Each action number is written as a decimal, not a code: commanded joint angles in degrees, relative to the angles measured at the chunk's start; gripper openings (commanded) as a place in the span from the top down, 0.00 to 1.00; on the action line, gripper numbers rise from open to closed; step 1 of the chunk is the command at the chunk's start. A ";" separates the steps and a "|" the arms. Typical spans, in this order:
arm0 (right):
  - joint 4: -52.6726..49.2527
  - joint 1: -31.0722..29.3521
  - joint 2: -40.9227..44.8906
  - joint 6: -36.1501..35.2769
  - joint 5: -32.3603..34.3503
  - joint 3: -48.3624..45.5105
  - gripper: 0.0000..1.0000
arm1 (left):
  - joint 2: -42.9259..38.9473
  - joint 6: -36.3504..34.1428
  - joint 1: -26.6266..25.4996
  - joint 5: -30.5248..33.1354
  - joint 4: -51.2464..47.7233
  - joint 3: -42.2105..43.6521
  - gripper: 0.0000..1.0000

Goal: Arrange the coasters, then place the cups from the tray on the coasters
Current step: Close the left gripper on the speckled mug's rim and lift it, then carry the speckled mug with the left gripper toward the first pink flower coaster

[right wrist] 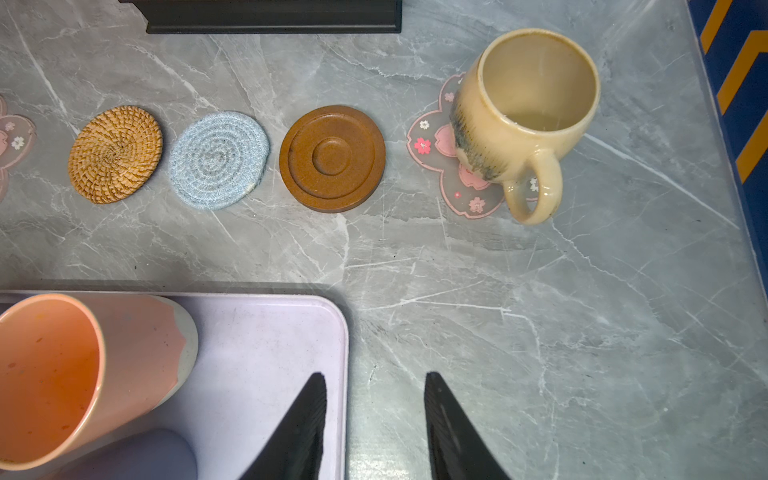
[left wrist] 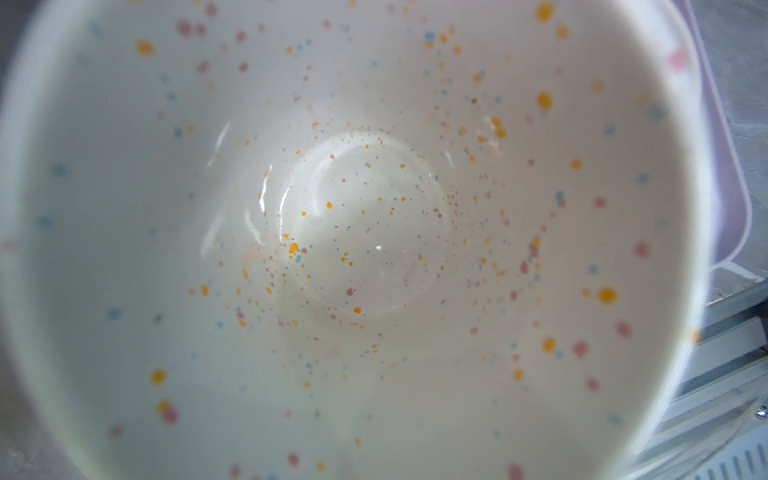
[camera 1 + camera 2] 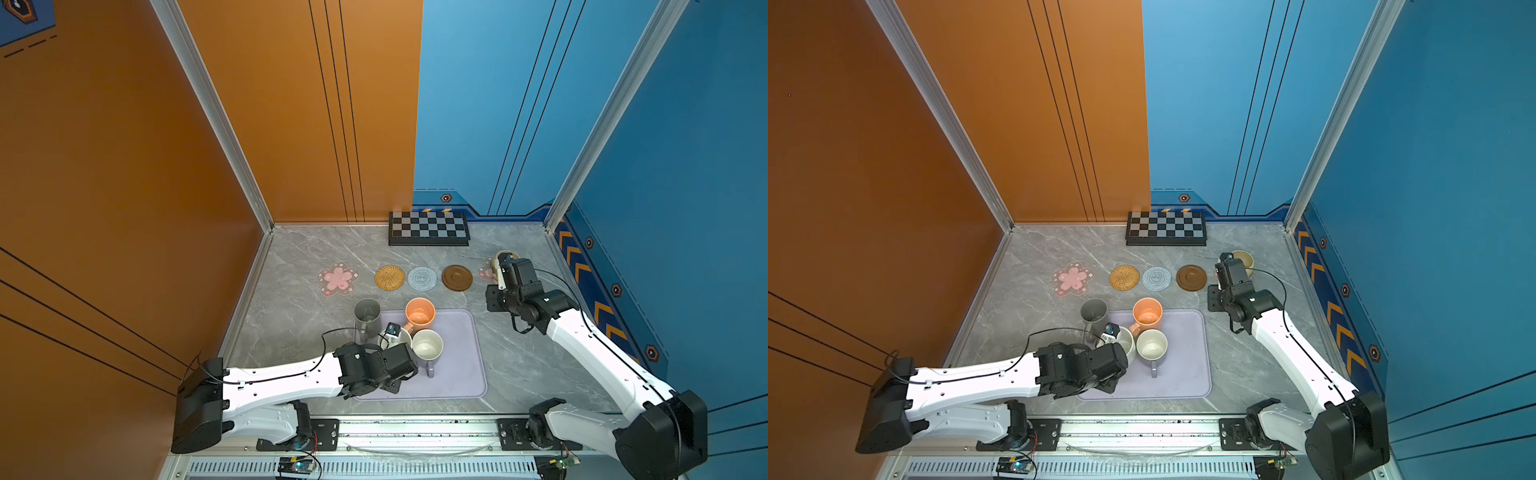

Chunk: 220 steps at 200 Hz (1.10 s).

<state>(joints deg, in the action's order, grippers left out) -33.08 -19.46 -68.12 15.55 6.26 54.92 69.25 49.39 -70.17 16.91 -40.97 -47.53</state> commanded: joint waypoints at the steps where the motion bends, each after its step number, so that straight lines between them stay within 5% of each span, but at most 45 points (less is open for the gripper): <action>1: -1.42 -0.36 0.22 1.41 -0.03 1.43 0.58 | -2.57 -1.19 -0.02 2.97 -0.72 -1.15 1.00; 102: -0.49 -0.75 -0.73 1.61 -0.47 1.86 0.58 | -8.65 -3.46 3.38 5.22 -13.61 -9.63 1.00; 220: 0.09 -0.75 -1.01 1.28 -1.58 1.81 0.58 | -13.39 -3.36 11.65 6.06 -17.31 -15.31 1.00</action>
<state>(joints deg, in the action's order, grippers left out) -33.01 -19.94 -68.64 16.43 5.63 55.13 58.11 46.74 -60.40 19.40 -58.54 -59.83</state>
